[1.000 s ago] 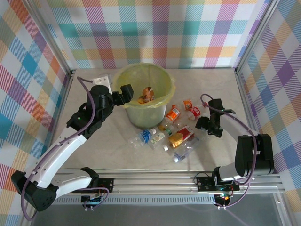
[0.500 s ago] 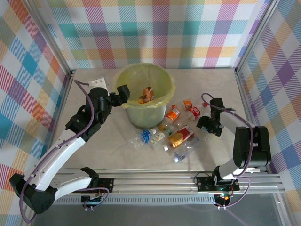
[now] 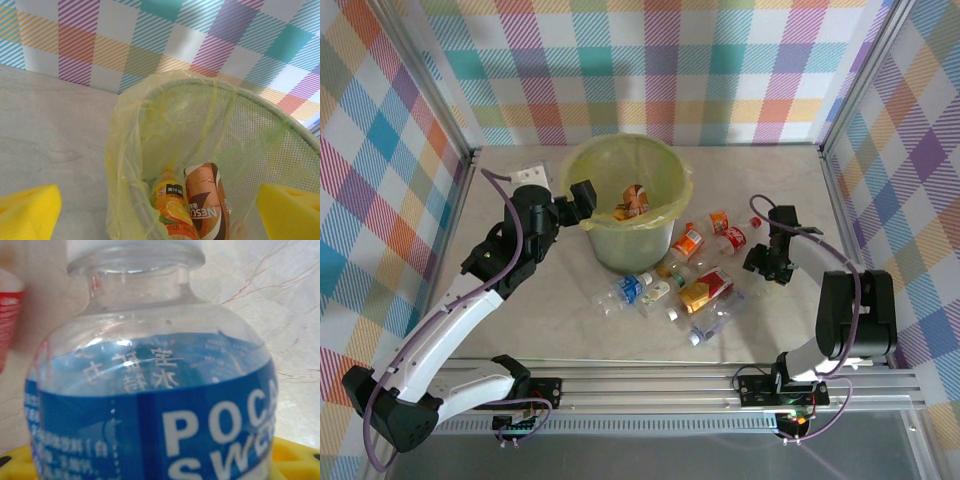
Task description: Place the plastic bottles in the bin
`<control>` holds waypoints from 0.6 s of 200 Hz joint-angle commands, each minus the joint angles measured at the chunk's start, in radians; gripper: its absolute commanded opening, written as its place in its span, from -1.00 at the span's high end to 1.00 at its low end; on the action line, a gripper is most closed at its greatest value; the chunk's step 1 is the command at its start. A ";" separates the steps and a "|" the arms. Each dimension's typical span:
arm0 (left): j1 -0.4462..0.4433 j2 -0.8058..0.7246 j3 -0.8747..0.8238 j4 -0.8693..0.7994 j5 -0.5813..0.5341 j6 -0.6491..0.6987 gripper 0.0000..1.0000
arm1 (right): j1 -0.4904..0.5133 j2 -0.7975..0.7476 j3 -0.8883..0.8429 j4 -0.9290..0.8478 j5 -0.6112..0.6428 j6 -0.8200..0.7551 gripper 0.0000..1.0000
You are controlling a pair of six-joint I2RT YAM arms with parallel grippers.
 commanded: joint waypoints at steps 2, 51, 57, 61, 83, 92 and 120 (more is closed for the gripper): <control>-0.008 0.001 -0.001 0.021 0.001 -0.011 -1.00 | -0.008 -0.105 0.054 -0.058 0.004 -0.043 -0.01; -0.009 -0.003 -0.001 0.021 0.045 -0.027 -1.00 | -0.002 -0.377 0.035 -0.016 -0.156 -0.088 0.08; -0.009 -0.005 -0.001 0.021 0.057 -0.029 -1.00 | -0.001 -0.414 0.031 -0.002 -0.187 -0.093 0.09; -0.009 -0.005 0.002 0.021 0.067 -0.030 -1.00 | 0.001 -0.437 0.029 0.008 -0.209 -0.097 0.10; -0.009 -0.007 0.002 0.021 0.129 -0.043 -1.00 | 0.024 -0.547 0.037 0.058 -0.349 -0.127 0.11; -0.009 -0.007 0.002 0.065 0.164 -0.048 -1.00 | 0.044 -0.580 0.042 0.085 -0.409 -0.137 0.11; -0.009 0.004 0.008 0.115 0.321 -0.064 -1.00 | 0.159 -0.638 0.064 0.157 -0.502 -0.173 0.11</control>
